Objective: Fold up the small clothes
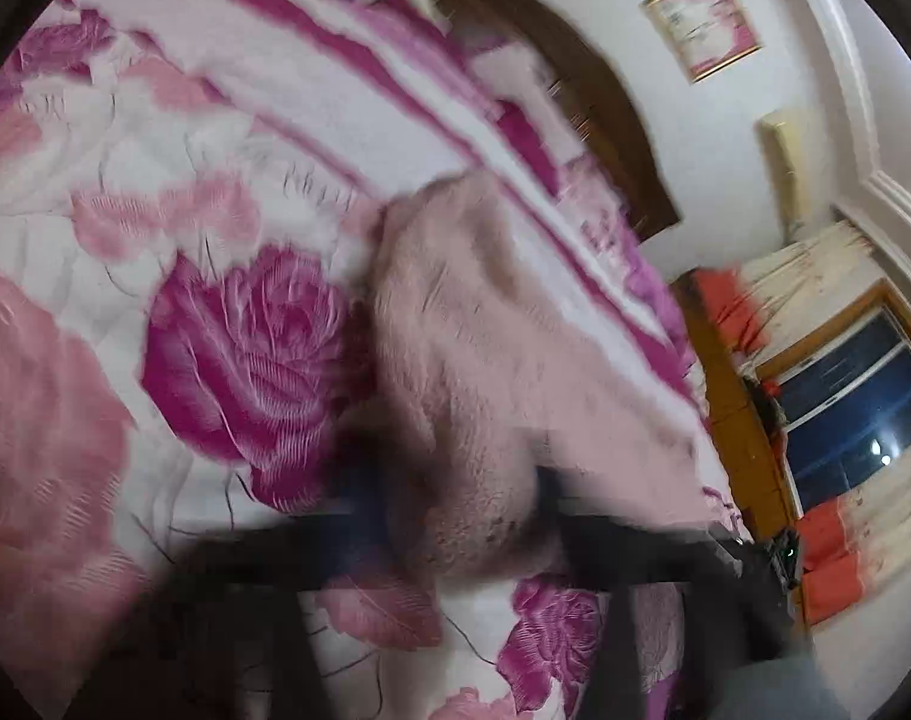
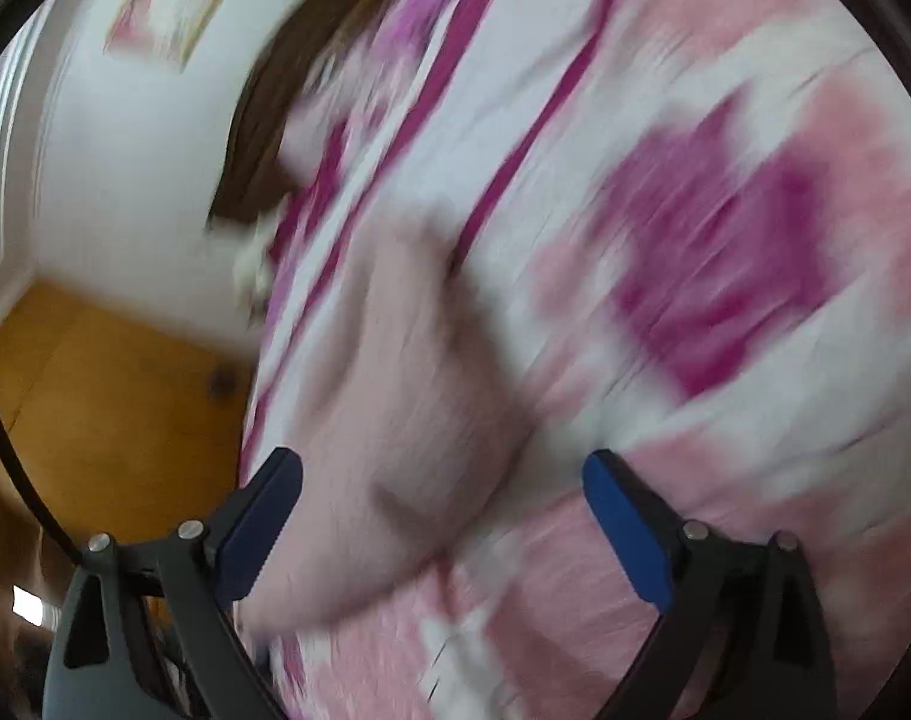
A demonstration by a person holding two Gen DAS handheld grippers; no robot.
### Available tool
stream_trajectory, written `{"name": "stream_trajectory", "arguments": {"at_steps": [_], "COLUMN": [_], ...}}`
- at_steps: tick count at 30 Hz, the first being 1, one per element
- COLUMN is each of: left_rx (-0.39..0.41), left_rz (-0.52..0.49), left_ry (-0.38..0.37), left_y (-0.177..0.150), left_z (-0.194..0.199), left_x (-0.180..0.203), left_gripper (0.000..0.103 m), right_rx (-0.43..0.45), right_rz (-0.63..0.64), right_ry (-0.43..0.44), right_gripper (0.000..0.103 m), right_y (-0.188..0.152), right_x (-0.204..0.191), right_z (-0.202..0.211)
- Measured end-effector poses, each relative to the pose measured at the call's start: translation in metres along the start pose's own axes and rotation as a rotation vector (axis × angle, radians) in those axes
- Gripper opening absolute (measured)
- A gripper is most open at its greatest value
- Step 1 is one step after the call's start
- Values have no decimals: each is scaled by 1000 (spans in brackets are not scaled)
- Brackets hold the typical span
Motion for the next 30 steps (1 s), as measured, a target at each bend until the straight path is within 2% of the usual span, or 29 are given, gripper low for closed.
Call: {"name": "stream_trajectory", "arguments": {"at_steps": [1,2,3,4,5,7,11,14,18,21,22,23,25,26,28,29,30], "left_rx": [-3,5,6,5,1,-20,-56,-66,-44,-59,-59,-59,-56,-38,63,120,166], "left_rz": [32,62,83,96,108,117,114,154,132,130,134,145,160,145,35,-64,-213], "left_ry": [-16,-49,-68,-83,-102,-96,-3,-1,13,9,2,-14,-37,-37,-11,2,3], "left_y": [0,1,2,2,-1,-11,-30,-36,-36,-36,-36,-36,-33,-31,-25,-24,-27], "left_z": [1,8,17,24,34,45,48,53,68,64,64,66,70,74,91,99,106], "left_x": [-1,1,4,5,8,12,-4,-15,-22,-28,-28,-30,-28,-24,-6,10,35], "left_gripper": [0,0,0,0,0,0,0,0,0,0,0,0,0,0,0,6,9], "right_rx": [9,0,-18,-8,10,4,-16,-33,-33,-34,-41,-46,-34,-25,20,65,116], "right_rz": [2,-64,-150,-228,-243,-199,-179,-194,-177,-179,-179,-181,-186,-182,-107,-20,85], "right_ry": [1,32,90,169,192,146,96,73,40,12,-18,-58,-76,-84,-192,-288,-390], "right_gripper": [79,31,24,22,22,22,21,21,21,22,27,36,49,54,58,63,66], "right_y": [4,10,12,16,18,12,-10,-23,-25,-27,-30,-30,-35,-35,-35,-32,-28], "right_x": [-2,1,4,5,2,-4,-5,1,8,12,17,23,29,31,31,25,15], "right_z": [-5,-12,-15,-11,-2,16,42,48,53,47,45,43,52,56,70,80,90]}}
Point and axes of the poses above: each gripper's, at about its wrist camera, not at the fingertips, and z roughly against the way its jaws point, x to its right, y to its top, the point moved 8 cm from there along -z, roughly the way its jaws point, and after that the axes turned 4 degrees about z, right-handed, at the moved point
